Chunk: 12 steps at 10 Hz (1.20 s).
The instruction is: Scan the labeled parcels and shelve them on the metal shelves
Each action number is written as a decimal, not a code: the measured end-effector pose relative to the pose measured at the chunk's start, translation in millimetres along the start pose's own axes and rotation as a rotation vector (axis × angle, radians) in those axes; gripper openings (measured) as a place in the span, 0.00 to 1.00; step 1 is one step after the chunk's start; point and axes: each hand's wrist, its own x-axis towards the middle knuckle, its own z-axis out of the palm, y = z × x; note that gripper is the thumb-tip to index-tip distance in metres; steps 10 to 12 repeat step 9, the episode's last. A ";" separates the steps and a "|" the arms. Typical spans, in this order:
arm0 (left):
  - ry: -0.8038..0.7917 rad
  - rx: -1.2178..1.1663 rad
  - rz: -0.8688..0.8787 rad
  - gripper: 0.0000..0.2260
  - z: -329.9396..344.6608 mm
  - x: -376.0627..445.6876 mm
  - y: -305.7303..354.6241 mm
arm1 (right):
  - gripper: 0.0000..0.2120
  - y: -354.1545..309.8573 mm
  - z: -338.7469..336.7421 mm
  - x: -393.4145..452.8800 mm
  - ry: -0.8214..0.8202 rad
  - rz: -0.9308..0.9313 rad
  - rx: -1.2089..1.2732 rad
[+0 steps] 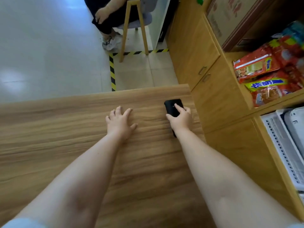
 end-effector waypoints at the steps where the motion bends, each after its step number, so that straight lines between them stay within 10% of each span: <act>1: 0.041 0.081 0.071 0.31 -12.5 42.6 35.5 | 0.27 -6.1 -5.3 53.9 0.041 0.022 -0.079; 12: 0.122 0.180 0.282 0.32 -29.7 110.3 100.7 | 0.27 -17.6 -2.8 108.8 0.088 -0.123 -0.318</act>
